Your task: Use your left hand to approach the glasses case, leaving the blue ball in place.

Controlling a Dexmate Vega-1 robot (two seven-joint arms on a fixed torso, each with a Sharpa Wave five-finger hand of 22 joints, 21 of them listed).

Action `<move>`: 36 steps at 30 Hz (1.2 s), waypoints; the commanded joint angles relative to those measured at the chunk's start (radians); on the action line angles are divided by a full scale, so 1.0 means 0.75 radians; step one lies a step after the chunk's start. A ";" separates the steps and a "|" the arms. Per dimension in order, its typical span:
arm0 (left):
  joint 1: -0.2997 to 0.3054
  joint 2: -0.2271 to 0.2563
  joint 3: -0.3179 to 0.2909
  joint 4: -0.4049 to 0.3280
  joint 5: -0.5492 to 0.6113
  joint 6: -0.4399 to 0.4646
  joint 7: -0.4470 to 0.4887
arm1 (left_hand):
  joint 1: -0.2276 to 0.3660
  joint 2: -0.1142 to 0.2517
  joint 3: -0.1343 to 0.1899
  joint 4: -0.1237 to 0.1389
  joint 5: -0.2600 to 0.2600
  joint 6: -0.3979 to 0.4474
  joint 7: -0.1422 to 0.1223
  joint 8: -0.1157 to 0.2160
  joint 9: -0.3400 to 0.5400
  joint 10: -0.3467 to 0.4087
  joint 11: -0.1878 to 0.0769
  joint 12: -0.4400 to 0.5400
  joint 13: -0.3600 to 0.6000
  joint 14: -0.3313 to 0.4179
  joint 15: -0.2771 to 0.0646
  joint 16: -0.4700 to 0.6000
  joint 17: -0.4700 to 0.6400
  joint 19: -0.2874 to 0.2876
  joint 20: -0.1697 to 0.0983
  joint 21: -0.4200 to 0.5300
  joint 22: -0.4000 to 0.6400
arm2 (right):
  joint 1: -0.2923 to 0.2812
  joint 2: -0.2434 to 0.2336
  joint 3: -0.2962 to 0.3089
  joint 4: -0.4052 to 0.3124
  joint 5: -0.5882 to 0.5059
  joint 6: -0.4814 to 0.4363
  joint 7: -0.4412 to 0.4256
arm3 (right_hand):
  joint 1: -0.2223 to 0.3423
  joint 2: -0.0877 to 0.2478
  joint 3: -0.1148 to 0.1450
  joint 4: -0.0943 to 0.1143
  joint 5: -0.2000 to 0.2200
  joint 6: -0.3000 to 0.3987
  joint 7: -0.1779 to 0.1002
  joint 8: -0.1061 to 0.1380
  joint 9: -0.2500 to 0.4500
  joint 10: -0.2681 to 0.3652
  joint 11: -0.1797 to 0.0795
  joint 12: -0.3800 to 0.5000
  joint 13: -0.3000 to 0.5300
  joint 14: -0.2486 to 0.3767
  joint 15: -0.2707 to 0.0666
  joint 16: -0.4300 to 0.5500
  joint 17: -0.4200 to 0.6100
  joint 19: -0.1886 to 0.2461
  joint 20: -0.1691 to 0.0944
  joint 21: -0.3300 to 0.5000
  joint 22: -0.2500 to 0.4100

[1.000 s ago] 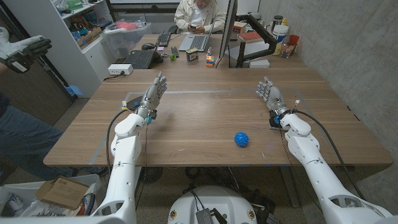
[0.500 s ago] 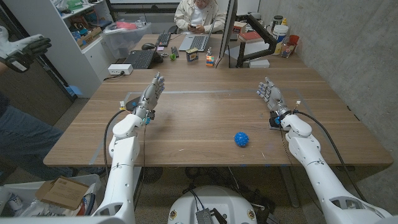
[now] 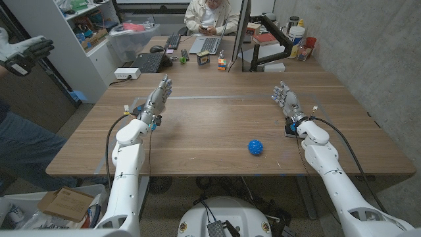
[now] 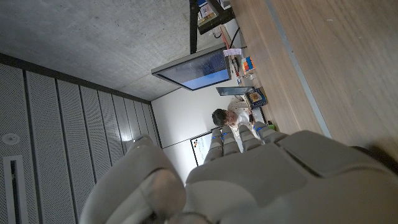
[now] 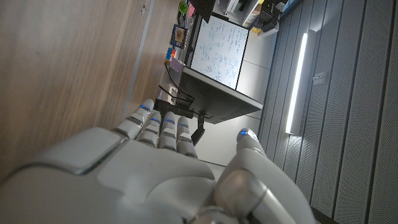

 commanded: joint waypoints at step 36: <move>0.030 0.087 -0.005 -0.095 0.123 0.004 0.047 | 0.037 0.005 0.003 -0.023 -0.004 0.029 -0.001 0.009 0.003 0.014 0.001 0.014 0.006 0.012 0.008 0.013 0.004 -0.001 0.026 0.002 0.008 | 0.024 -0.013 -0.010 0.002 -0.035 0.007 -0.033 | 0.006 0.019 -0.004 -0.008 0.010 0.003 -0.015 0.005 0.003 0.023 -0.001 -0.005 0.007 0.001 0.001 -0.007 0.002 0.004 0.001 -0.013 0.004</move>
